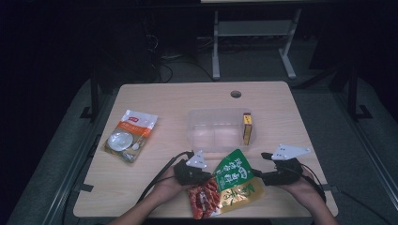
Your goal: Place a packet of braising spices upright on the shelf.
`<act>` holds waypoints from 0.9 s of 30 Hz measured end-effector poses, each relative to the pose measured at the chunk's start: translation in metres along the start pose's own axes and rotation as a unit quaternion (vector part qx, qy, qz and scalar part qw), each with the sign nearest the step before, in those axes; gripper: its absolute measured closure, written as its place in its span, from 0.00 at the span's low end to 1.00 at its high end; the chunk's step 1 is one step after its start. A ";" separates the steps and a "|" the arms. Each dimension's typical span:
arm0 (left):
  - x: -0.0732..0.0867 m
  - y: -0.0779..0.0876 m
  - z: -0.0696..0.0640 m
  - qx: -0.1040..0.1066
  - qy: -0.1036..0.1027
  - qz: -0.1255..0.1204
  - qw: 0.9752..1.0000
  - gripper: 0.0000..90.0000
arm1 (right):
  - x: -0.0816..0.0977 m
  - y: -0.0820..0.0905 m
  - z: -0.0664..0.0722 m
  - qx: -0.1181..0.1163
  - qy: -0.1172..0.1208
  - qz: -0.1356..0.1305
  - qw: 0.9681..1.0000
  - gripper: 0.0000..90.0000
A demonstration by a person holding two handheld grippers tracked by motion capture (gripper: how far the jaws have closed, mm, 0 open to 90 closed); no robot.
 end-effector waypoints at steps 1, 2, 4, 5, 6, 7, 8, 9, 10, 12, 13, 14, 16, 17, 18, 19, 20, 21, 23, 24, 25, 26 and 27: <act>0.000 0.002 0.000 0.003 0.003 0.000 1.000 0.99 | 0.000 0.002 -0.001 0.001 -0.003 -0.005 1.000 0.30; 0.000 0.004 0.001 0.004 0.005 -0.001 1.000 0.99 | 0.000 0.002 -0.001 0.001 -0.003 -0.005 1.000 0.30; -0.001 0.008 0.001 0.007 0.008 -0.008 1.000 0.99 | 0.001 0.003 -0.002 0.003 -0.005 -0.010 1.000 0.30; -0.001 0.011 0.001 0.006 0.007 -0.010 1.000 0.99 | 0.001 0.003 -0.003 0.003 -0.006 -0.011 1.000 0.30; -0.001 0.014 0.000 0.006 0.009 -0.016 1.000 0.99 | 0.001 0.004 -0.003 0.004 -0.008 -0.013 1.000 0.30; -0.001 0.017 0.000 0.007 0.011 -0.021 1.000 1.00 | 0.001 0.004 -0.003 0.004 -0.009 -0.014 1.000 0.30; -0.001 0.020 0.001 0.006 0.012 -0.027 1.000 1.00 | 0.001 0.004 -0.003 0.004 -0.009 -0.014 1.000 0.30; -0.002 0.024 0.001 0.007 0.013 -0.030 0.999 1.00 | 0.001 0.005 -0.003 0.006 -0.006 -0.015 1.000 0.30; -0.002 0.027 0.002 0.005 0.015 -0.035 0.999 1.00 | 0.001 0.005 -0.003 0.006 -0.008 -0.016 1.000 0.30; -0.001 0.033 0.003 0.003 0.017 -0.040 0.999 1.00 | 0.001 0.006 -0.003 0.006 -0.008 -0.017 1.000 0.30; -0.001 0.036 0.004 0.003 0.021 -0.046 0.999 1.00 | 0.001 0.006 -0.004 0.007 -0.010 -0.019 1.000 0.30; -0.001 0.039 0.005 0.005 0.024 -0.049 0.998 1.00 | 0.001 0.006 -0.004 0.006 -0.014 -0.021 1.000 0.30; 0.001 0.045 0.007 0.004 0.028 -0.056 0.998 1.00 | 0.001 0.006 -0.004 0.008 -0.013 -0.021 1.000 0.30; 0.001 0.048 0.008 0.004 0.027 -0.058 0.998 1.00 | 0.001 0.006 -0.004 0.008 -0.014 -0.021 1.000 0.30; 0.001 0.051 0.008 0.003 0.030 -0.063 0.998 1.00 | 0.001 0.006 -0.004 0.007 -0.014 -0.022 1.000 0.30; 0.001 0.055 0.009 0.003 0.031 -0.068 0.997 1.00 | 0.001 0.007 -0.004 0.007 -0.015 -0.022 1.000 0.30; 0.001 0.058 0.009 0.002 0.035 -0.075 0.997 1.00 | 0.001 0.007 -0.005 0.007 -0.015 -0.023 1.000 0.30; 0.001 0.062 0.009 0.002 0.038 -0.080 0.996 1.00 | 0.001 0.007 -0.005 0.005 -0.016 -0.024 1.000 0.30; -0.001 0.070 0.010 -0.003 0.040 -0.096 0.995 1.00 | 0.001 0.007 -0.004 0.003 -0.017 -0.023 1.000 0.30; -0.001 0.074 0.011 -0.008 0.040 -0.104 0.994 1.00 | 0.001 0.007 -0.004 0.002 -0.017 -0.023 1.000 0.30; -0.002 0.078 0.012 -0.011 0.043 -0.114 0.993 1.00 | 0.001 0.007 -0.004 0.000 -0.017 -0.025 1.000 0.30; -0.003 0.082 0.014 -0.017 0.043 -0.122 0.991 1.00 | 0.000 0.007 -0.004 -0.001 -0.018 -0.027 0.999 0.29; -0.003 0.086 0.015 -0.022 0.046 -0.132 0.990 1.00 | 0.000 0.007 -0.003 -0.002 -0.020 -0.029 0.999 0.29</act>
Point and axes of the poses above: each handheld gripper's, and its own axes: y roughly backward along the jaws, x roughly out of its underside, z roughly to its left, the point moved 2 cm from there along -y, roughly forward along the jaws, and after that the axes turned 15 degrees about y, right-handed, at the moved point
